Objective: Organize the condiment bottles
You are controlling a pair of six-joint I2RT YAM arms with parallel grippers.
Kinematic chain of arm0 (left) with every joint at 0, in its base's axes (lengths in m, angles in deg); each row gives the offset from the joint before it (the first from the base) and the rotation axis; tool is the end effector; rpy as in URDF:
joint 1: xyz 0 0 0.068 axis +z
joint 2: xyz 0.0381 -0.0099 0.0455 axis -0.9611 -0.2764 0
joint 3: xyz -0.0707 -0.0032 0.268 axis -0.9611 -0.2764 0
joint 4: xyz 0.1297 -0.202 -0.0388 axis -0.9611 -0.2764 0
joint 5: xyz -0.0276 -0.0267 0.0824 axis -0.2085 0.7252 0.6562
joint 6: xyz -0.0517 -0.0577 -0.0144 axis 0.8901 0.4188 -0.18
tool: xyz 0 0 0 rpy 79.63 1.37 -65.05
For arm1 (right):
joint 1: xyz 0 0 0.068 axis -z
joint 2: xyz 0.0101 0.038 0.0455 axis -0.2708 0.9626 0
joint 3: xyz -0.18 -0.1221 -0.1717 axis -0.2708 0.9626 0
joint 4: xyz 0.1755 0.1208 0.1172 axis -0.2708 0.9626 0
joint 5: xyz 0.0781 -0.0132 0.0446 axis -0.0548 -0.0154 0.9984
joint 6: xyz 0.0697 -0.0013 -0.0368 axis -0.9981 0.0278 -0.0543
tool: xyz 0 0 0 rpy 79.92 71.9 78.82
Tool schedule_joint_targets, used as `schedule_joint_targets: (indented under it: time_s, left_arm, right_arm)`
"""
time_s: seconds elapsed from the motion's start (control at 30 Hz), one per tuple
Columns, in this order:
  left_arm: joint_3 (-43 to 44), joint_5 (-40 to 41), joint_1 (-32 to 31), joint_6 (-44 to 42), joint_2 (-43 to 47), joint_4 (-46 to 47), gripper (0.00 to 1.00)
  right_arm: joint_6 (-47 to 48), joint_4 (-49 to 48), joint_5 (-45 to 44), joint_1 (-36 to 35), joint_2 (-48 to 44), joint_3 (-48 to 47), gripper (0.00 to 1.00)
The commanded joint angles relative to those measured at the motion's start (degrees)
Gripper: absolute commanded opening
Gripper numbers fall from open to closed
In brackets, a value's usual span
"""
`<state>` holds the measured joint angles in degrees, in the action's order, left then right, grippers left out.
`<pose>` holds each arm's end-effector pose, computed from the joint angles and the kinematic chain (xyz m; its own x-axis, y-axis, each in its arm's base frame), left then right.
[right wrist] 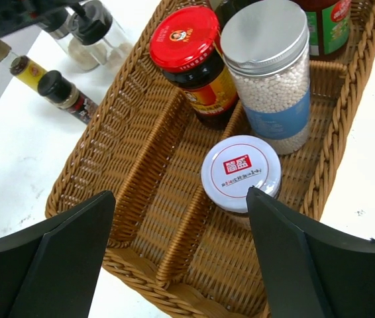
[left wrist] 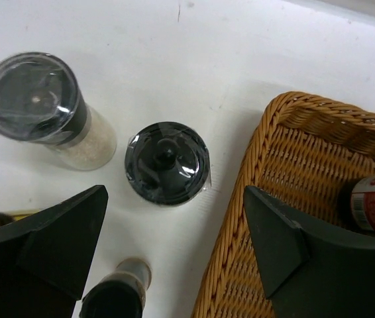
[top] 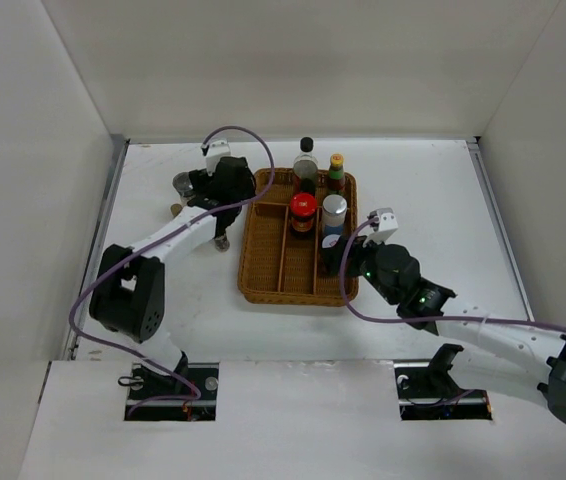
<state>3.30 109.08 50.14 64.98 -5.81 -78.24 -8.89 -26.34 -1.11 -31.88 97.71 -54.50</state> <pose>0.3533 -0.1159 0.2641 -0.4037 -0.2030 -0.8921 -0.2756 0.9568 -0.0931 0.1770 0.1621 0.2558 -0.3575 0.2201 -0.9076 -0.3759 0.8557 0.3556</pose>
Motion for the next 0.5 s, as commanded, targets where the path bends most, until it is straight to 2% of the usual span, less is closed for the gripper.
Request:
schedule_joint_targets:
  time_s: [0.0, 0.27, 0.47]
  left_arm:
    - [2.9, -1.41, 1.01, -1.33, -3.5, 1.06, 0.84]
    - [3.87, -3.0, 2.5, -1.77, -6.85, 5.36, 0.8]
    - [4.4, -2.12, 2.59, -3.35, -9.04, 7.04, 0.69]
  right_arm:
    - [-0.7, -3.93, 1.6, 0.53, -1.7, -0.24, 0.88]
    - [-0.7, -3.93, 1.87, 0.44, -0.74, -0.5, 0.88]
    - [-0.7, -4.02, 1.96, 0.53, -0.65, -0.5, 0.88]
